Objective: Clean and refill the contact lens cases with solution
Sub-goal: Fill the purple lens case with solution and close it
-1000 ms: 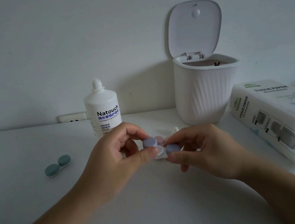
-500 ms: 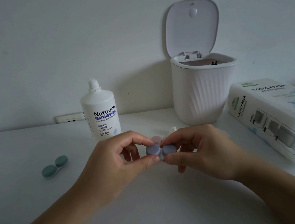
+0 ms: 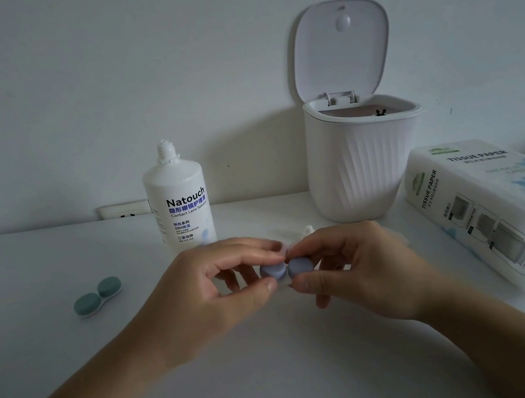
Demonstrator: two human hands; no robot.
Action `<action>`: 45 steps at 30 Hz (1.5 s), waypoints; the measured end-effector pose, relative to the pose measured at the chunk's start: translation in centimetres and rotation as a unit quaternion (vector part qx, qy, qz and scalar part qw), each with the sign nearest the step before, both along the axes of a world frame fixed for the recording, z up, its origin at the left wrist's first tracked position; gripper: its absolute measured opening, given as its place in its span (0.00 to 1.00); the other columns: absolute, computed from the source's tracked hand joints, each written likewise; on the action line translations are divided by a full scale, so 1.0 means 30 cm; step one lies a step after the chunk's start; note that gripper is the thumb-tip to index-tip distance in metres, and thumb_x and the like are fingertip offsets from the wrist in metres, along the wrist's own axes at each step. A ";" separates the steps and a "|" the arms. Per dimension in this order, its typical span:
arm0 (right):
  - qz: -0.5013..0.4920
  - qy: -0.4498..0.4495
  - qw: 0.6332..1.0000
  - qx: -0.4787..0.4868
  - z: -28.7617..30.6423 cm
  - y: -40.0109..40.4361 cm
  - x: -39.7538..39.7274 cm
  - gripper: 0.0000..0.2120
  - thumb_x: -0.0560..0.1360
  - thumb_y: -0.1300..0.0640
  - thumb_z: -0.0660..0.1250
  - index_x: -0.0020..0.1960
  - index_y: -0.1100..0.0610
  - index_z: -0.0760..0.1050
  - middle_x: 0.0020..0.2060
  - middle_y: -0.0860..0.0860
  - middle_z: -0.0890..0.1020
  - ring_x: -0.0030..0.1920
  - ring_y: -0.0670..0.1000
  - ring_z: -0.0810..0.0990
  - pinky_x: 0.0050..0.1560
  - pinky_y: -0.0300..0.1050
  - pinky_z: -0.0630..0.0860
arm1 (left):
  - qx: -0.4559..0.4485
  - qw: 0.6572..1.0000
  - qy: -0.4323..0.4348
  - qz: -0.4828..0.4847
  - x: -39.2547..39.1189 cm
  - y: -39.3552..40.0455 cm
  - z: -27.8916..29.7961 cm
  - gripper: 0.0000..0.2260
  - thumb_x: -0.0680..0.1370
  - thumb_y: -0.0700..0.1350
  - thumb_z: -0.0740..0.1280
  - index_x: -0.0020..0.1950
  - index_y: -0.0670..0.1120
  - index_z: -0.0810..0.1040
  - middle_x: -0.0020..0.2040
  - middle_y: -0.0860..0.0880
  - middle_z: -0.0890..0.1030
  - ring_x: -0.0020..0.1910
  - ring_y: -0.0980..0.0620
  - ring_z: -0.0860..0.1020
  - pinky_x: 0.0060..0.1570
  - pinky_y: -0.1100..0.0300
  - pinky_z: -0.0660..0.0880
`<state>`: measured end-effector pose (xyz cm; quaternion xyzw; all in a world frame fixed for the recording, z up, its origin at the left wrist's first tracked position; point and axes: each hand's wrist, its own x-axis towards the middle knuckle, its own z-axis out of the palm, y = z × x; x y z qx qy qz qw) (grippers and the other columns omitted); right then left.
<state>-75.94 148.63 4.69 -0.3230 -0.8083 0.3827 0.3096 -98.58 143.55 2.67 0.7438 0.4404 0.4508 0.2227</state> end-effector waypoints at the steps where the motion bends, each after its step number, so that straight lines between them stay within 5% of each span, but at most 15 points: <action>1: 0.001 0.003 1.000 -0.001 0.001 -0.002 0.000 0.11 0.71 0.58 0.78 0.48 0.43 0.83 0.38 0.42 0.86 0.31 0.46 0.85 0.36 0.30 0.75 | 0.007 1.000 -0.004 0.003 0.002 0.002 -0.001 0.11 0.72 0.52 0.73 0.53 0.56 0.86 0.55 0.56 0.85 0.45 0.51 0.83 0.43 0.60 0.78; 4: -0.001 0.009 1.000 -0.009 0.001 -0.002 -0.001 0.10 0.71 0.58 0.78 0.48 0.45 0.84 0.38 0.42 0.86 0.31 0.47 0.85 0.36 0.30 0.75 | 0.017 0.999 -0.017 0.023 0.007 0.007 -0.004 0.09 0.70 0.52 0.76 0.50 0.56 0.87 0.49 0.51 0.84 0.35 0.48 0.76 0.36 0.55 0.75; 8: -0.005 0.011 1.000 -0.015 -0.002 0.001 -0.001 0.09 0.71 0.58 0.78 0.50 0.50 0.85 0.39 0.38 0.85 0.31 0.47 0.85 0.35 0.30 0.75 | 0.018 0.999 -0.038 0.018 0.008 0.009 -0.005 0.08 0.71 0.45 0.77 0.49 0.54 0.88 0.48 0.50 0.85 0.35 0.53 0.76 0.37 0.60 0.74; 17: 0.001 0.029 1.000 -0.005 -0.001 0.008 0.008 0.09 0.71 0.54 0.77 0.51 0.50 0.84 0.40 0.46 0.86 0.31 0.49 0.85 0.36 0.38 0.78 | -0.030 0.993 -0.110 -0.017 0.004 0.013 0.002 0.11 0.72 0.39 0.74 0.50 0.52 0.87 0.54 0.54 0.87 0.57 0.53 0.84 0.57 0.61 0.79; 22: 0.006 0.037 0.999 -0.002 -0.004 0.008 0.009 0.08 0.71 0.52 0.77 0.50 0.47 0.84 0.41 0.46 0.86 0.32 0.49 0.85 0.36 0.40 0.80 | -0.086 0.986 -0.134 -0.044 0.003 0.006 0.005 0.11 0.73 0.39 0.72 0.51 0.53 0.87 0.57 0.52 0.86 0.55 0.55 0.84 0.53 0.64 0.79; 28: 0.012 0.019 1.000 0.006 -0.008 0.012 0.007 0.08 0.72 0.54 0.77 0.51 0.49 0.84 0.41 0.44 0.86 0.32 0.47 0.85 0.36 0.34 0.77 | -0.011 0.996 -0.089 0.010 0.016 0.011 0.001 0.09 0.68 0.53 0.77 0.47 0.56 0.87 0.47 0.49 0.84 0.34 0.51 0.74 0.37 0.59 0.73; 36: 0.016 0.049 0.999 -0.008 -0.006 0.012 0.011 0.12 0.69 0.46 0.75 0.50 0.48 0.84 0.42 0.47 0.86 0.32 0.50 0.85 0.36 0.42 0.81 | -0.062 0.994 -0.092 0.014 0.001 0.005 0.001 0.13 0.69 0.54 0.74 0.53 0.59 0.86 0.47 0.36 0.84 0.40 0.32 0.75 0.40 0.39 0.76; 40: 0.020 0.042 0.999 0.002 -0.008 0.012 0.011 0.09 0.70 0.48 0.76 0.50 0.46 0.83 0.42 0.46 0.86 0.32 0.50 0.85 0.36 0.42 0.81 | -0.083 0.992 -0.093 -0.020 0.007 -0.008 0.005 0.16 0.70 0.51 0.74 0.58 0.58 0.85 0.52 0.46 0.87 0.47 0.41 0.83 0.52 0.44 0.79; 43: 0.017 0.035 0.999 0.008 -0.008 0.013 0.010 0.07 0.72 0.53 0.77 0.49 0.46 0.84 0.41 0.45 0.86 0.32 0.49 0.85 0.36 0.39 0.80 | -0.077 0.994 -0.080 0.003 0.017 -0.005 0.005 0.19 0.68 0.54 0.76 0.59 0.60 0.83 0.46 0.55 0.85 0.41 0.54 0.81 0.46 0.59 0.79; 45: 0.016 0.033 0.999 0.003 -0.008 0.013 0.009 0.08 0.72 0.53 0.77 0.51 0.48 0.84 0.41 0.45 0.86 0.32 0.50 0.85 0.36 0.39 0.80 | -0.058 0.995 -0.078 0.039 0.018 0.000 0.003 0.21 0.65 0.57 0.77 0.58 0.63 0.81 0.46 0.57 0.83 0.35 0.55 0.77 0.40 0.60 0.76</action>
